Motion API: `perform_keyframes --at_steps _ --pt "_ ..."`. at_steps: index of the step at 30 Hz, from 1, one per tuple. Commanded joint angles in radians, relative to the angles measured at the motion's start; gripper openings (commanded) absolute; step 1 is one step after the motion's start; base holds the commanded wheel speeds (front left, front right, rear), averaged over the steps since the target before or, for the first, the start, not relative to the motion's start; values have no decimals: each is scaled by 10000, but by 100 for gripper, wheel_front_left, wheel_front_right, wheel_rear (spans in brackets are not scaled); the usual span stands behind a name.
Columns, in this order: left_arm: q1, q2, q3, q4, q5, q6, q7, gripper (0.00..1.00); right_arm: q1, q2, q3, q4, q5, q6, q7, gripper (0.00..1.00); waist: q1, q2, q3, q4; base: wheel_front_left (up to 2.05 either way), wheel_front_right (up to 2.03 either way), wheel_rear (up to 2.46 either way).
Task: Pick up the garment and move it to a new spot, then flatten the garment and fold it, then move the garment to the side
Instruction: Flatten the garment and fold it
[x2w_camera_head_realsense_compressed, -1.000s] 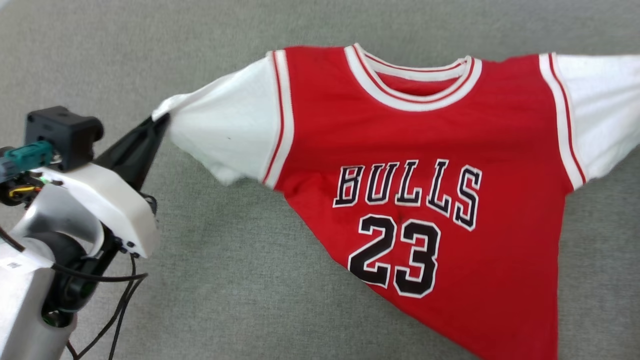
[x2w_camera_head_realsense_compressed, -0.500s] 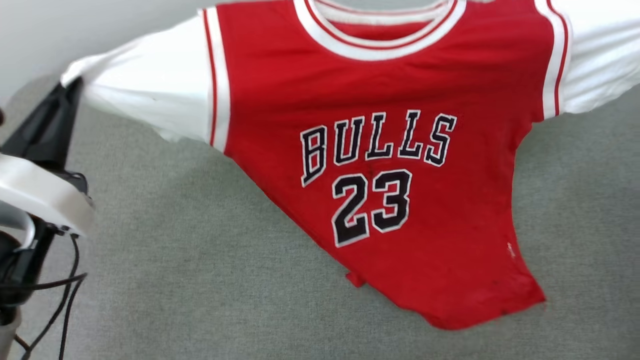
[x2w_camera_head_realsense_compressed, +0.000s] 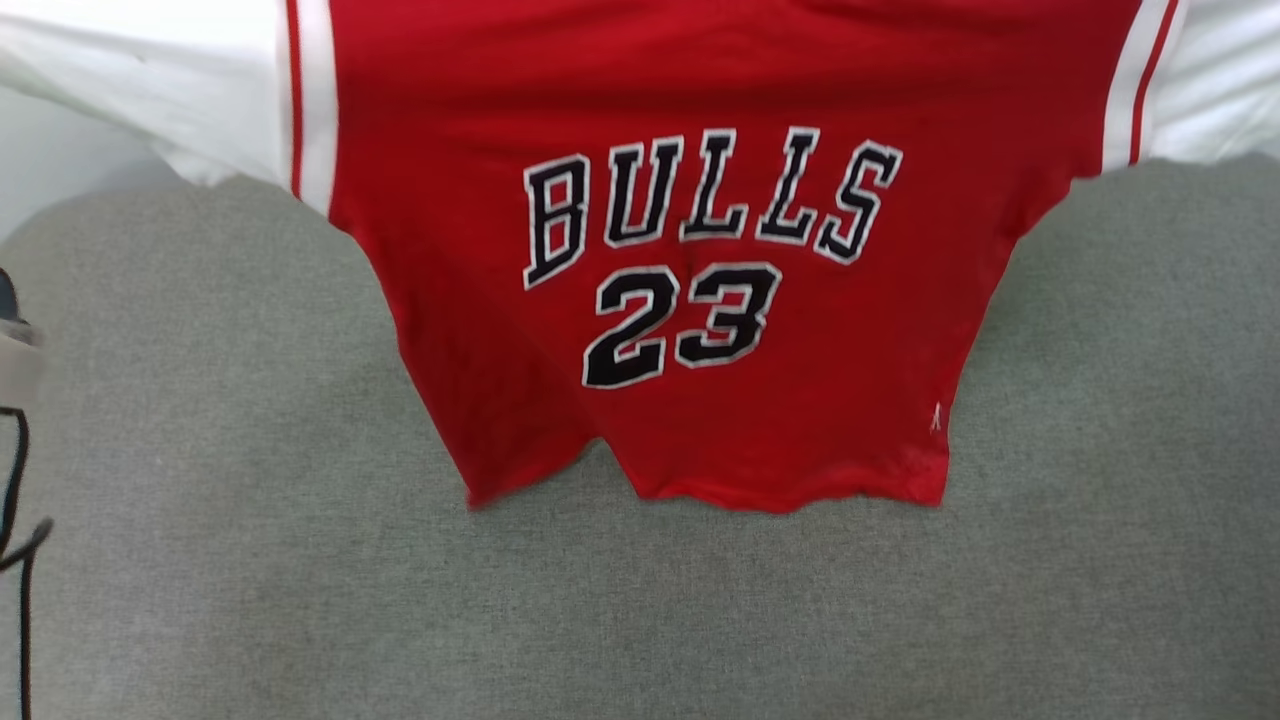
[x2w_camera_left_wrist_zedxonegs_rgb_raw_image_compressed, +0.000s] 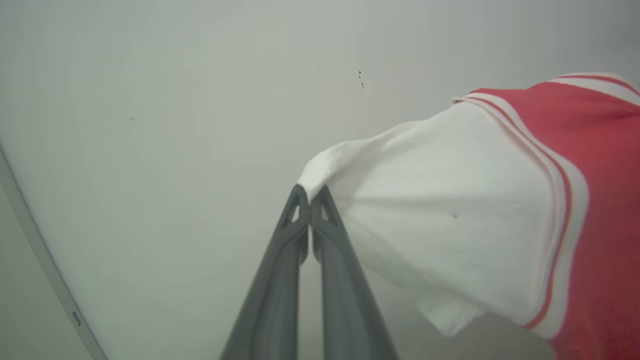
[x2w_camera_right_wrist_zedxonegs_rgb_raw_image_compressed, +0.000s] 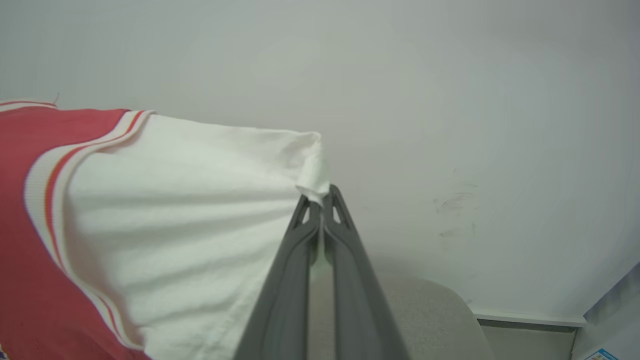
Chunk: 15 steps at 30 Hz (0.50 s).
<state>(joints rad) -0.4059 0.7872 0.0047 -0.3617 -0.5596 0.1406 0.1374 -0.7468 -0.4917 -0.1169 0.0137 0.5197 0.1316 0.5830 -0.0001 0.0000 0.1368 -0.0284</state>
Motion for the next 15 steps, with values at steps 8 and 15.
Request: perform_keyframes --at_steps 8,15 --pt "-1506 525 58 443 -430 -528 333 0 -1187 352 -486 -158 -400 -18 100 0 1 0 1162 -56 0 0 0" --pt "-4402 1023 -500 1923 -482 -1437 670 0 -3531 697 -960 854 -1089 -19 -220 0 1 0 2908 -49 0 0 0"
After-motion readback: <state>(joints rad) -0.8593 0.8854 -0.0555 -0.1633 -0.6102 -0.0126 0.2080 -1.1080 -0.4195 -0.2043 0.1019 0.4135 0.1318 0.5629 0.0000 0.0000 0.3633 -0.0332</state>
